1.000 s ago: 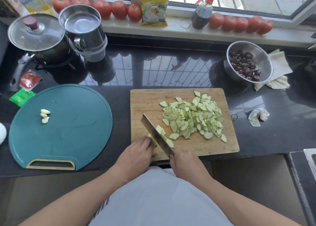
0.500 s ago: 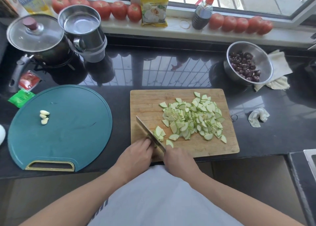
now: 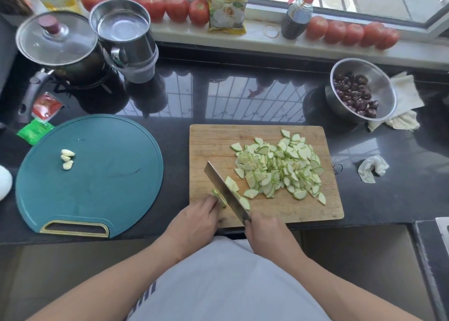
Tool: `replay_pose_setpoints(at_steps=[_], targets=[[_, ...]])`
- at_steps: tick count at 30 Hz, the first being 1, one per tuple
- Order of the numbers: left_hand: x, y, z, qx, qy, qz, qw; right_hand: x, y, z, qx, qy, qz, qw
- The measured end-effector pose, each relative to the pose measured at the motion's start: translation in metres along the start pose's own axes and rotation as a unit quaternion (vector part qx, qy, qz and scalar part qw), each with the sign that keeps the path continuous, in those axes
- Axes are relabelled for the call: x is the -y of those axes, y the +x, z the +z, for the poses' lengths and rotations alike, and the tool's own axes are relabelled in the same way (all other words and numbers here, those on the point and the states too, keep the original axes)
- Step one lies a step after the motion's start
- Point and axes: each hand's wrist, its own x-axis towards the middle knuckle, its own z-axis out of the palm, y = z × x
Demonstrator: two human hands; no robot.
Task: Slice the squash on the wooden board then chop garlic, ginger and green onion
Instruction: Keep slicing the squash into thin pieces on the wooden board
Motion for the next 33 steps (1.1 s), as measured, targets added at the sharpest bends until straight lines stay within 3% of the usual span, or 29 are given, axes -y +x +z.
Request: replay_pose_setpoints(at_steps=[15,24,33], targets=[[0.003,0.005,0.000,-0.022,0.021,0.017,0.999,0.015,0.017,0.011,0.029,-0.058,-0.010,0.998],[0.004,0.002,0.004,0.005,0.026,0.022,0.999,0.024,0.031,0.002,-0.044,0.064,-0.006,0.997],[0.001,0.000,-0.003,0.022,-0.019,-0.010,1.000,0.009,0.003,0.004,0.010,-0.011,0.005,1.000]])
